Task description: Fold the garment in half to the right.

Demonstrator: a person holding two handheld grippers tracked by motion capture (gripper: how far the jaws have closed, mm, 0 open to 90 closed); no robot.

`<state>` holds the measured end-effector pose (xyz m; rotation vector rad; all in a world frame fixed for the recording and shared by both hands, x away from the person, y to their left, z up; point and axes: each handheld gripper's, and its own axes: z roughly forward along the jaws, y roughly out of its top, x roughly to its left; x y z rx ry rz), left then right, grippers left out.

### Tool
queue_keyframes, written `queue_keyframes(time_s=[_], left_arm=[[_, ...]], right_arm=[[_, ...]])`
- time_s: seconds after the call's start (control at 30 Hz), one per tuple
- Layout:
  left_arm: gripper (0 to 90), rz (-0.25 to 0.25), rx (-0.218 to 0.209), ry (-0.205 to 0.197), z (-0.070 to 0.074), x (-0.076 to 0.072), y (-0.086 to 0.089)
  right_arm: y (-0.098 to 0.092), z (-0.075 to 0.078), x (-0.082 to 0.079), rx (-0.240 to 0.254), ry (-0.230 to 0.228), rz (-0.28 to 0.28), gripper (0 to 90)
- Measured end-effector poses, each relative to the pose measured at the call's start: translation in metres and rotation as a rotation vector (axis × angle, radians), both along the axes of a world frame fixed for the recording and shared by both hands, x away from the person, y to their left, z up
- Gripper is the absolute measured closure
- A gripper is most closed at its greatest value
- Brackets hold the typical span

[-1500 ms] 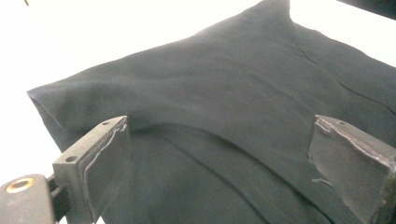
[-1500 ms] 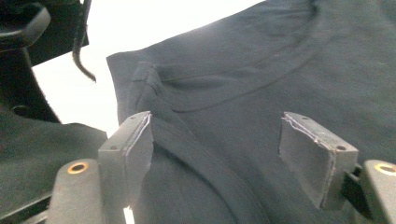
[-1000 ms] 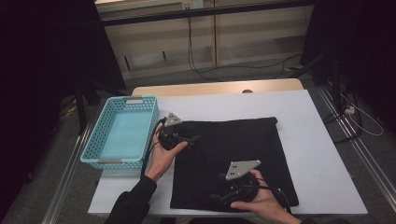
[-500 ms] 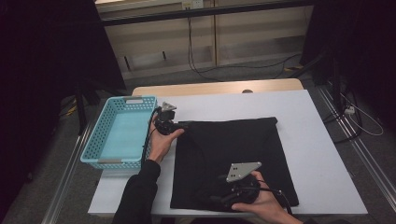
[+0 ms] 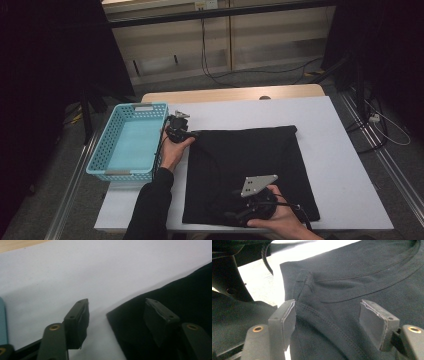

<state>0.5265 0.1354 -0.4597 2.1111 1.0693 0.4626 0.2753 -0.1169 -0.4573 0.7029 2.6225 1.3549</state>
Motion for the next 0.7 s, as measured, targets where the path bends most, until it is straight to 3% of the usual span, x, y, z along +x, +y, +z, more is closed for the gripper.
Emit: queue_keyframes(time_s=[0.2,0.47,0.63,0.7], left_arm=[[43.1,-0.027,-0.027,0.009,-0.005,0.0,-0.006],[66.5,-0.074,-0.047,0.061,-0.002,-0.005,-0.008],[82.2,-0.088,-0.053,0.061,-0.002,-0.009,-0.011],[84.0,-0.085,-0.048,0.06,-0.001,-0.009,-0.012]], right_arm=[[0.001,0.0,0.001,-0.003,-0.002,-0.001,29.7],[0.006,0.002,0.005,0.01,-0.004,-0.01,29.5],[0.017,0.008,0.01,0.016,-0.015,0.009,31.2],[0.023,0.009,0.011,0.017,-0.015,0.016,30.9]])
